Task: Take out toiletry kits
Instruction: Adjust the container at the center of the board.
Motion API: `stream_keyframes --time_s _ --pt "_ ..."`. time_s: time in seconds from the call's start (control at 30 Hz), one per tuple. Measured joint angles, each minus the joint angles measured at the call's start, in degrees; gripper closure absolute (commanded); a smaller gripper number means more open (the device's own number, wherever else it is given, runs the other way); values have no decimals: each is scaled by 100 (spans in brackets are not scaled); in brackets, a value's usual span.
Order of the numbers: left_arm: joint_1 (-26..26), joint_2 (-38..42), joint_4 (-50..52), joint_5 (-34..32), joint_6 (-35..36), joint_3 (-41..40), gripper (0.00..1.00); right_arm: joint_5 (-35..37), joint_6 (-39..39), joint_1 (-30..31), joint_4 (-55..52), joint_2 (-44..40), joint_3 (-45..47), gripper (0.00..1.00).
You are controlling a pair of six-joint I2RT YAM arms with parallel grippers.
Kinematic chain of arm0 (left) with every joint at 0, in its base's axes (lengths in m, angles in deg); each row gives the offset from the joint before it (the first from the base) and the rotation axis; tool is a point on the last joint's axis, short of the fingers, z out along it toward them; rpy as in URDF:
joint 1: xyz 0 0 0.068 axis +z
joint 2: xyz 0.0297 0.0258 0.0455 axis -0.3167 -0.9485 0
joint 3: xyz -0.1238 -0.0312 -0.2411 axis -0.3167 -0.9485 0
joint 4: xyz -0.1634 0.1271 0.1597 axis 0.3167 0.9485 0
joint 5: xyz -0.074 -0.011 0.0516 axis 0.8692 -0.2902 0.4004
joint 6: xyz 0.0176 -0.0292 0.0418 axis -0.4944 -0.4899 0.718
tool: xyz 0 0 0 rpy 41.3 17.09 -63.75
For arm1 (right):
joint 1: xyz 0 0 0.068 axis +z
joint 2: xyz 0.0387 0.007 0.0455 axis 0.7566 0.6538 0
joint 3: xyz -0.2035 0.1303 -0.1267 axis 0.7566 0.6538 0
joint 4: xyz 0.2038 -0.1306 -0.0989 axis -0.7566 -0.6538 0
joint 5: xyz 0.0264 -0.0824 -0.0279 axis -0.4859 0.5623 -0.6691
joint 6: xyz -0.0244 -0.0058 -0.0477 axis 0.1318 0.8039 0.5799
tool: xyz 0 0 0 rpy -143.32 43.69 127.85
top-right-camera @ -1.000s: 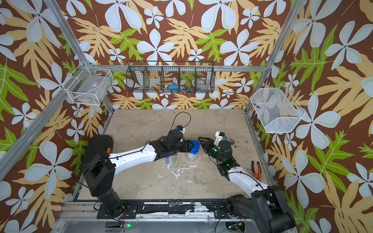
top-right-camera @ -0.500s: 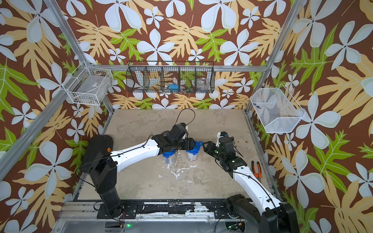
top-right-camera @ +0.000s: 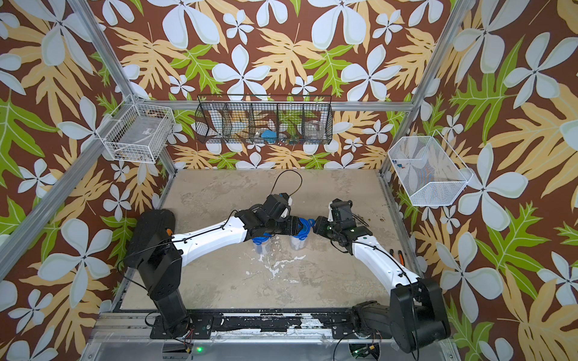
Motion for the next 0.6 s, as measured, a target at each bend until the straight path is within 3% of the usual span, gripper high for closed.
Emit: stream_keyframes --time_s 0.27,0.6 --pt "-52 -39 -120 70 -195 -44 33 -94 63 -9 -195 658 -815 48" --pt "-190 -107 -350 673 -468 -138 30 -352 245 2 -149 1064 -1320 48"
